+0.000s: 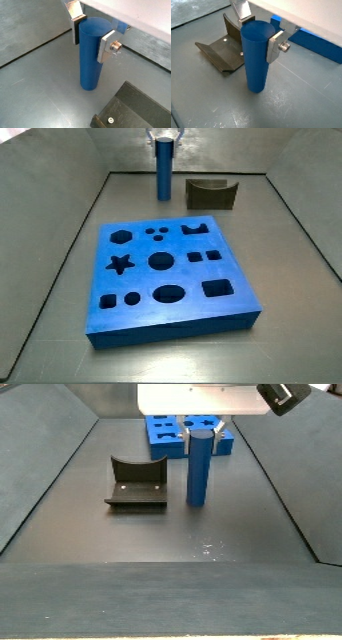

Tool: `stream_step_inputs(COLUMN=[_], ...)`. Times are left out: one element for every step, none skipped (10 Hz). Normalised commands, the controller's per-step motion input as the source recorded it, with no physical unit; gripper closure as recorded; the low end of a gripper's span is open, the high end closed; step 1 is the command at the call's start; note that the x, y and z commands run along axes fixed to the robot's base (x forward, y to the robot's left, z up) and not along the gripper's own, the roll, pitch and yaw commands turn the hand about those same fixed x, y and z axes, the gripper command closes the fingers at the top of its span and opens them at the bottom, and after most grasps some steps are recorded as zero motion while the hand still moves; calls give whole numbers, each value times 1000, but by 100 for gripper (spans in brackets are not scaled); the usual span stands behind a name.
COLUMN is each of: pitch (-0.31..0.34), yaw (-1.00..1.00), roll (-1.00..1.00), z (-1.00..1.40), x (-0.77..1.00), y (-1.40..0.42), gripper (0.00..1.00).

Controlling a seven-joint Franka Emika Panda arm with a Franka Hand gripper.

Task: Pick up the round object. Move up. Move to above the board. Insert the round object.
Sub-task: Pick up the round object.

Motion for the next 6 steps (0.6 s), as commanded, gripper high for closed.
stream_step_inputs(pitch=[0, 0, 0, 0, 0, 0], yaw=[0, 0, 0, 0, 0, 0], roll=[0, 0, 0, 0, 0, 0], z=[0, 0, 0, 0, 0, 0], x=[0, 0, 0, 0, 0, 0], y=[0, 0, 0, 0, 0, 0], gripper=[100, 100, 100, 100, 100, 100])
